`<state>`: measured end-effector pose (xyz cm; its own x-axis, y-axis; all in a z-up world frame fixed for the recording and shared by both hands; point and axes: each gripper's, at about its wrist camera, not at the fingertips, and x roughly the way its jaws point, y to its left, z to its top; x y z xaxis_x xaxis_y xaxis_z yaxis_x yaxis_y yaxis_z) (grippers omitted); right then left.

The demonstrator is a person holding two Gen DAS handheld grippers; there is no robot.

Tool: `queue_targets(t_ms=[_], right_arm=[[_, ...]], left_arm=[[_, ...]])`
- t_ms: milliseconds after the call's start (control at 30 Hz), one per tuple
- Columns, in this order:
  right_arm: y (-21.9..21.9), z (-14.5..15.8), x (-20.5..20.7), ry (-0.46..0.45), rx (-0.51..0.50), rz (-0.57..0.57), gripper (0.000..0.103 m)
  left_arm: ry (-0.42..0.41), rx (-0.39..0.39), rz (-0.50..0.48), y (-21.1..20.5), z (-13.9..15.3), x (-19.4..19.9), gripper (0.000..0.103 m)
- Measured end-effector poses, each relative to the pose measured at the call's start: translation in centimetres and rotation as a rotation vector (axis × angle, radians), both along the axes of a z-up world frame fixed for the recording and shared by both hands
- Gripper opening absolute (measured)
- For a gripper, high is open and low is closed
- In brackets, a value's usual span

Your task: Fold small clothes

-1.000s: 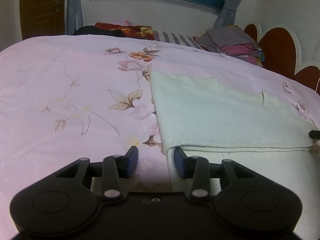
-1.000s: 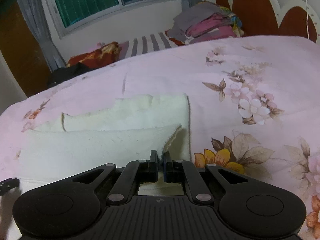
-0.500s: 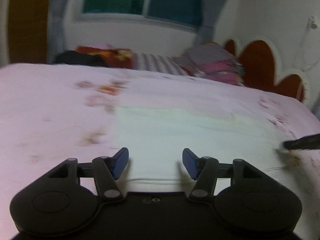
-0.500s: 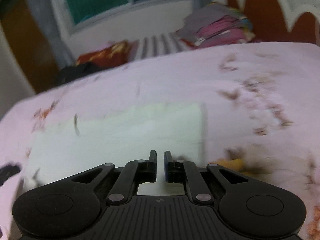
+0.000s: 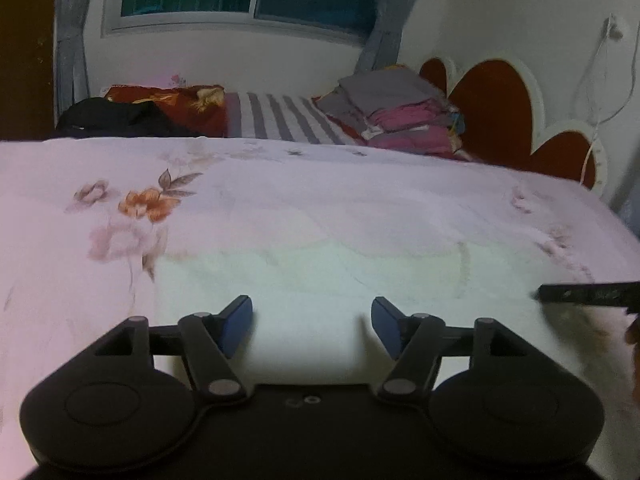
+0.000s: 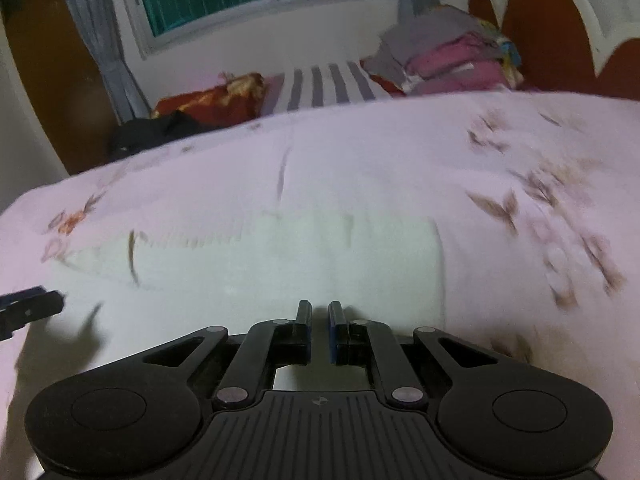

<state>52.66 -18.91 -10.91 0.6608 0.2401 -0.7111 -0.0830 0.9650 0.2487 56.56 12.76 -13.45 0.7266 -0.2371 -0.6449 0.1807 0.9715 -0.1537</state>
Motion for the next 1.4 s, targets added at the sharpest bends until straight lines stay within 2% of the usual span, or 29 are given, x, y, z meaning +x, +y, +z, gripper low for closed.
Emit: queue_targets(t_ms=[100, 133, 200, 233, 300, 333, 400, 500, 533, 567, 633, 733, 833, 933, 1000, 1033, 1100, 1200, 1267, 1400], right_arm=[[-1.8, -1.0, 2.7, 0.020, -0.054, -0.014, 0.007], [-2.8, -1.7, 3.4, 0.054, -0.095, -0.055, 0.006], [-4.4, -1.5, 4.0, 0.080, -0.050, -0.075, 0.007], [-4.2, -0.9, 3.8, 0.077, -0.066, -0.079, 0.007], [-2.7, 0.8, 2.7, -0.004, -0.085, -0.082, 0.007], [-1.3, 1.2, 2.4, -0.016, -0.033, -0.049, 0.007], [2.4, 1.4, 2.0, -0.013, 0.022, 0.041, 0.007], [7.4, 0.8, 1.9, 0.021, 0.028, 0.142, 0.009], [8.4, 0.6, 1.8, 0.026, 0.028, 0.164, 0.015], [8.8, 0.4, 1.7, 0.024, 0.024, 0.170, 0.035], [8.7, -0.1, 1.8, 0.015, 0.012, 0.161, 0.044], [8.7, -0.7, 1.0, 0.010, 0.021, 0.214, 0.044], [7.7, -1.1, 0.8, -0.016, -0.048, 0.215, 0.043], [3.3, -0.9, 0.3, -0.019, -0.108, 0.070, 0.043], [-0.4, -1.2, 0.0, 0.012, -0.129, -0.038, 0.043], [-2.0, -1.3, 0.0, 0.031, -0.107, -0.071, 0.043], [-3.1, -0.6, -0.5, 0.025, -0.089, -0.106, 0.043], [-1.9, 1.3, -2.6, -0.043, -0.025, -0.037, 0.043], [0.0, 1.4, -3.8, -0.054, -0.021, 0.045, 0.043], [2.0, 0.2, -4.8, -0.010, -0.018, 0.137, 0.043]], left_arm=[[0.071, 0.035, 0.040, 2.1, -1.7, 2.5, 0.061], [0.066, 0.008, 0.045, 3.0, -1.9, 2.6, 0.060], [0.043, -0.020, 0.080, 3.8, -1.0, 1.8, 0.059], [0.024, -0.020, 0.097, 3.6, -0.4, 1.2, 0.060], [-0.029, -0.059, 0.060, 1.8, 0.6, 0.2, 0.065], [-0.039, -0.051, 0.026, 0.2, 0.8, 0.0, 0.067], [-0.045, -0.008, -0.057, -3.4, 1.0, 0.1, 0.068], [-0.042, 0.028, -0.107, -6.2, 0.3, 0.1, 0.068], [-0.028, 0.043, -0.092, -6.4, -0.2, 0.1, 0.068], [-0.018, 0.039, -0.076, -6.2, -0.4, 0.1, 0.068], [0.000, 0.009, -0.049, -5.5, -0.9, -0.4, 0.069], [0.020, 0.027, -0.038, -5.0, -1.7, -0.8, 0.069], [0.014, 0.048, -0.009, -3.5, -2.0, -1.7, 0.069], [0.014, 0.064, 0.045, -0.4, -2.0, -3.0, 0.069], [0.025, 0.086, 0.078, 0.8, -1.8, -3.4, 0.069], [0.028, 0.101, 0.091, 0.8, -1.4, -3.6, 0.067], [-0.018, 0.095, 0.085, 0.0, 0.0, -4.8, 0.067], [-0.076, 0.129, 0.014, -2.5, 1.0, -6.7, 0.069], [-0.058, 0.124, -0.014, -3.6, 0.6, -7.3, 0.069], [-0.008, 0.138, -0.017, -3.6, -1.0, -8.1, 0.067]])
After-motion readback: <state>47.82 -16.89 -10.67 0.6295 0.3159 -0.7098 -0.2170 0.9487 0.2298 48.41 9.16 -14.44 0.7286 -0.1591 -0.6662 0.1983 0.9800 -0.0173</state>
